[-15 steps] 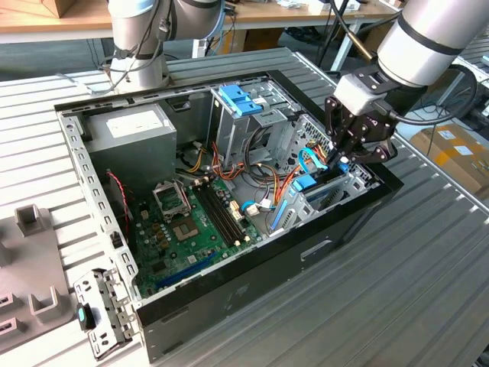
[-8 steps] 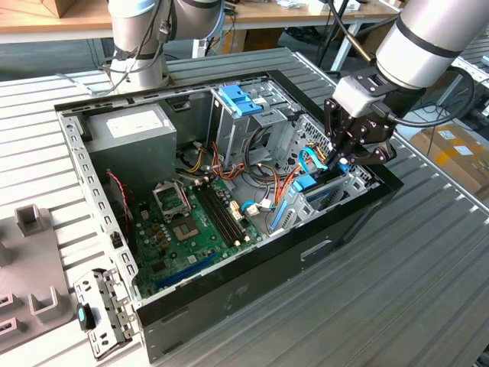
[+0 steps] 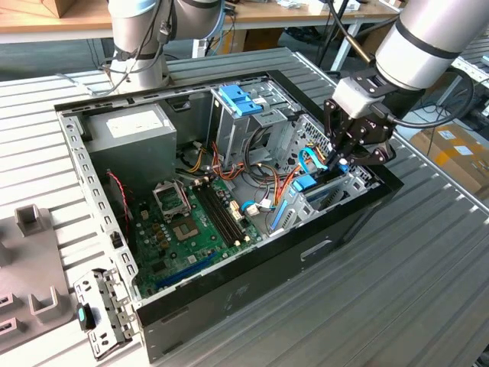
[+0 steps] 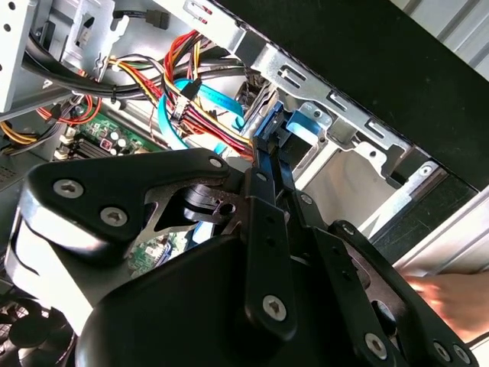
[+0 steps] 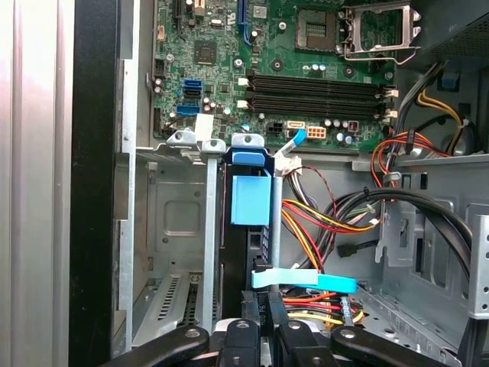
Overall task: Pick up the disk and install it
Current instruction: 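Insert the second disk wire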
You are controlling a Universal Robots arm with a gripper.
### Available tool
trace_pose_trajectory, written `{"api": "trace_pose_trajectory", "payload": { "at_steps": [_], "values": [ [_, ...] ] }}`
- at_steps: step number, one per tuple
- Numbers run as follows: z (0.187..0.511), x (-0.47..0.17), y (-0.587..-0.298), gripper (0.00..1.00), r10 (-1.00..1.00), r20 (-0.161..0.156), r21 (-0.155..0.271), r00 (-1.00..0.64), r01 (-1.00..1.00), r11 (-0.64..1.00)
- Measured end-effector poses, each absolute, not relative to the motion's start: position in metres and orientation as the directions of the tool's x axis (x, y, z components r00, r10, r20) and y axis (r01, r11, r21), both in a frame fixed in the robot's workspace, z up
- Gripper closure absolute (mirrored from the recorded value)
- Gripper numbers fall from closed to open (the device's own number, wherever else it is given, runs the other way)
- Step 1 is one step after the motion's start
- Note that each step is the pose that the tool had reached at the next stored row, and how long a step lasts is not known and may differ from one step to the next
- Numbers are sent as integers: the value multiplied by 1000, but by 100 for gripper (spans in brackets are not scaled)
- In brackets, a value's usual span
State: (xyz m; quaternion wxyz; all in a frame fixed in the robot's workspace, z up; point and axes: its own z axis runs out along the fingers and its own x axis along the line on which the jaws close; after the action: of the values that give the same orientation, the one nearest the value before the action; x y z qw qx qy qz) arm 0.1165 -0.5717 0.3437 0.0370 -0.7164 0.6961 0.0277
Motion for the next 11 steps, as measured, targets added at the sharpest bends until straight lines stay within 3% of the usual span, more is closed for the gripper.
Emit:
{"api": "trace_pose_trajectory", "payload": {
  "at_steps": [11],
  "values": [
    [341,116,-572,84,-995,-91,-14,29,-1000,-28]
  ]
}}
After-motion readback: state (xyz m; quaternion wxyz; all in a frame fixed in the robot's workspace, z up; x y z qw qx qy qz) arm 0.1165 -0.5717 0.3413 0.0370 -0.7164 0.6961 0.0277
